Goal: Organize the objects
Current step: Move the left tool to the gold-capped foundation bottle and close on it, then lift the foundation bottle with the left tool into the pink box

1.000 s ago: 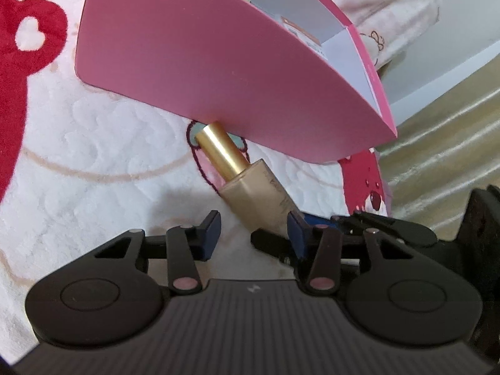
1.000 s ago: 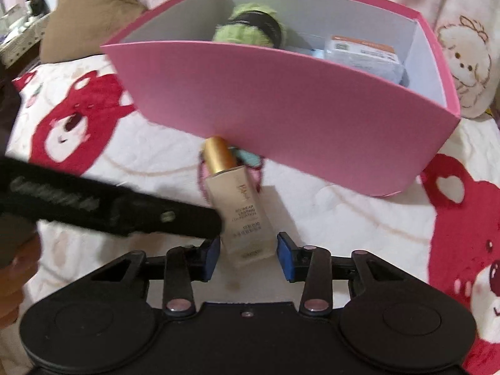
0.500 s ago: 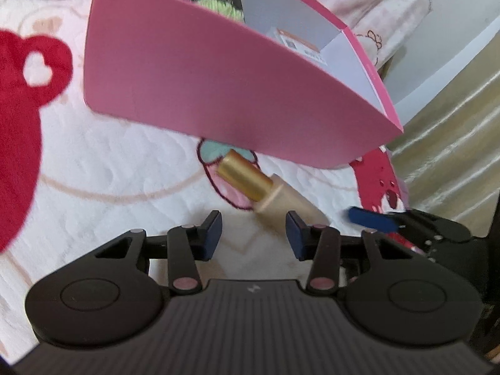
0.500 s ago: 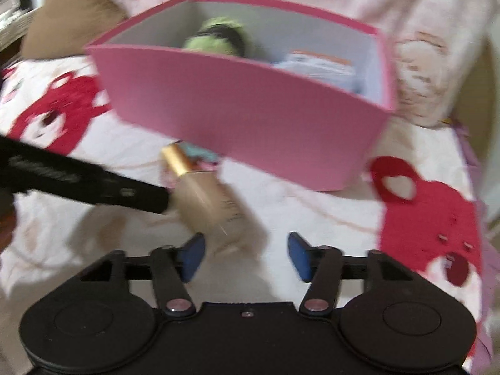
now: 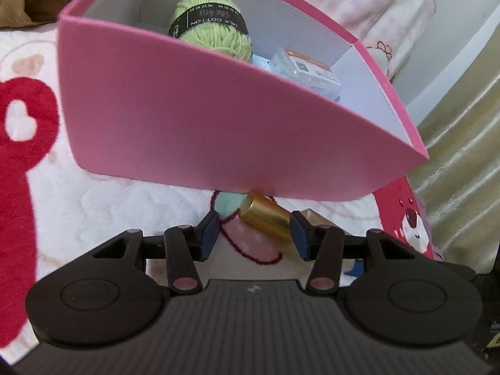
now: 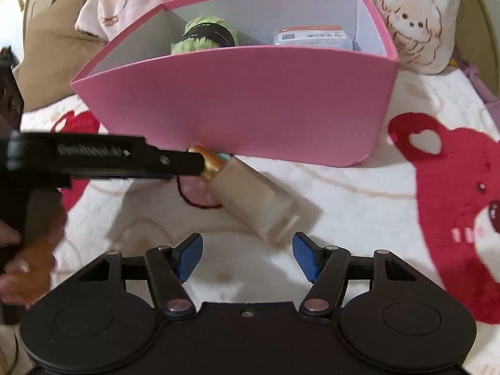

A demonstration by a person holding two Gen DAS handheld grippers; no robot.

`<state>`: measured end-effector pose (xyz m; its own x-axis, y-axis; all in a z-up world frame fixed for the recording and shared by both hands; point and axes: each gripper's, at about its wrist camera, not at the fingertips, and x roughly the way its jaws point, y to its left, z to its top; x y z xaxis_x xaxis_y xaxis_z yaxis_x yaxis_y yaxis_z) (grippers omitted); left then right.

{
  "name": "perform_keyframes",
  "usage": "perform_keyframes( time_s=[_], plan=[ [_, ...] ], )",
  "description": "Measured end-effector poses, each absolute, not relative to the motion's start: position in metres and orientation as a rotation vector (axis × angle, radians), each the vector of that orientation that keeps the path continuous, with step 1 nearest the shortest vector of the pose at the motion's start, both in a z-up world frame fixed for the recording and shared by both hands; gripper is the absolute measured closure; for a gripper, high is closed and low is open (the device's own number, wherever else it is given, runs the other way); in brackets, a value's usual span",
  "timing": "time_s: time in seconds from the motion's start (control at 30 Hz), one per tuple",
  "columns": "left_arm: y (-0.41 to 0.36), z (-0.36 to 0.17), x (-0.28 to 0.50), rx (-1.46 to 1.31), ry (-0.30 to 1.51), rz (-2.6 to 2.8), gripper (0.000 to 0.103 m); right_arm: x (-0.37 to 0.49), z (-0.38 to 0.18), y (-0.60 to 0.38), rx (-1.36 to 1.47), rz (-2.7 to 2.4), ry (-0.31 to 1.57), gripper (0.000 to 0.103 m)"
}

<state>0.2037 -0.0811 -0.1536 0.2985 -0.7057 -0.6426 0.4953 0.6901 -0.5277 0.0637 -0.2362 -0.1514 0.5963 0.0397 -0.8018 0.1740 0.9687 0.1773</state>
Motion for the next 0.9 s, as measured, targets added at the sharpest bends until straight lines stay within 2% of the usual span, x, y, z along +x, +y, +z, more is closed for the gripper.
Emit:
perform_keyframes(
  time_s=[0.03,0.13,0.4,0.47,0.57,0.7,0.9],
  plan=[
    [-0.084,-0.154,0.204,-0.244,0.971,-0.816,0.054,0.067,-0.153,-0.235,0.259,-0.080,0.927,0.034],
    [-0.091,-0.153,0.202,-0.215,0.929,-0.849,0.054,0.073,-0.157,-0.231,0.273,-0.111,0.905,0.023],
    [-0.091,-0.151,0.207,-0.252,0.970,-0.918,0.058,0.074,-0.166,-0.219,0.153,-0.159,0.878,0.020],
    [-0.093,-0.151,0.202,-0.275,1.011,-0.937,0.051,0.073,-0.165,-0.221,0.160,-0.166,0.869,0.020],
    [-0.090,-0.150,0.185,-0.255,1.029,-0.921,0.052,0.070,-0.165,-0.222,0.148,-0.176,0.863,0.021],
    [-0.091,-0.149,0.179,-0.231,1.024,-0.915,0.051,0.064,-0.166,-0.223,0.109,-0.194,0.847,0.032],
    [-0.089,-0.151,0.176,-0.249,1.025,-0.899,0.051,0.059,-0.168,-0.223,0.094,-0.173,0.822,0.033]
  ],
)
